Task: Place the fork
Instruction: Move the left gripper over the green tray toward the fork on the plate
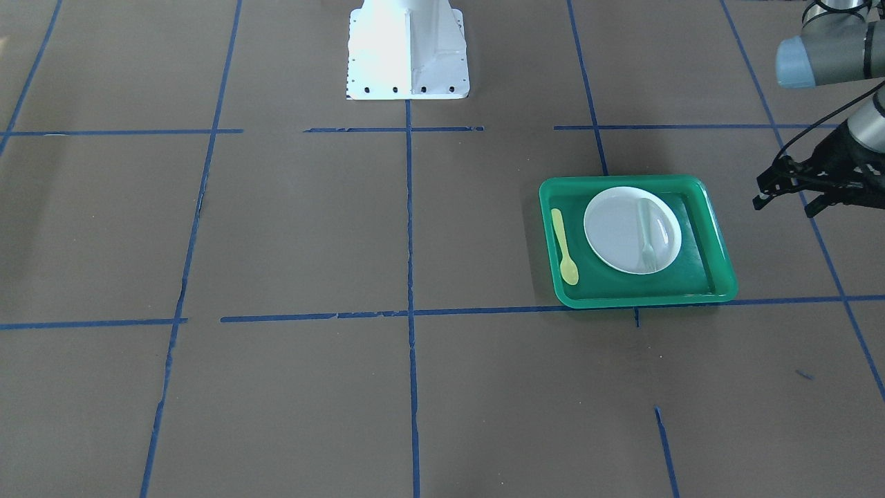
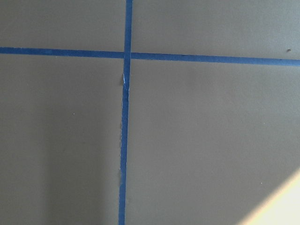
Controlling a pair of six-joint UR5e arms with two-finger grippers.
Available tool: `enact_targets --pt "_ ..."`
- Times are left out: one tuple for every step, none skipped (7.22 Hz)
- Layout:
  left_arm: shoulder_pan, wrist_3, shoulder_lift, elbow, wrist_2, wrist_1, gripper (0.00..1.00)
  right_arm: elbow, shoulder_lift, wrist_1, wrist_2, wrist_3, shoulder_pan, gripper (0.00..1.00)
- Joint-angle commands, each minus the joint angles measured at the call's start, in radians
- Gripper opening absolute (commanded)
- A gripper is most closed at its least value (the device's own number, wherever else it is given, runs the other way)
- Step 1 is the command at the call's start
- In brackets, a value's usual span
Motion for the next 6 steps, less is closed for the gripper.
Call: enact_targets --pt "0.117 -0.13 -0.03 0.004 0.123 -0.063 1.0 0.0 0.0 0.0 0.0 0.0 0.0 1.0" --pt "0.163 -0.162 -0.051 0.007 0.16 -0.063 1.0 0.0 0.0 0.0 0.0 0.0 0.0 1.0" --pt "0.197 -0.207 -0.076 0.011 0.212 -0.061 1.0 0.001 0.0 0.0 0.0 0.0 0.0 1.0" --pt "0.237 -0.245 -0.079 0.013 0.246 -0.061 1.0 0.0 0.0 0.0 0.0 0.0 0.0 1.0" --pt "0.268 -0.261 -0.085 0.015 0.269 -0.063 1.0 0.001 0.0 0.0 0.0 0.0 0.0 1.0" --pt "0.288 -0.262 -0.088 0.016 0.268 -0.063 1.0 0.001 0.0 0.0 0.0 0.0 0.0 1.0"
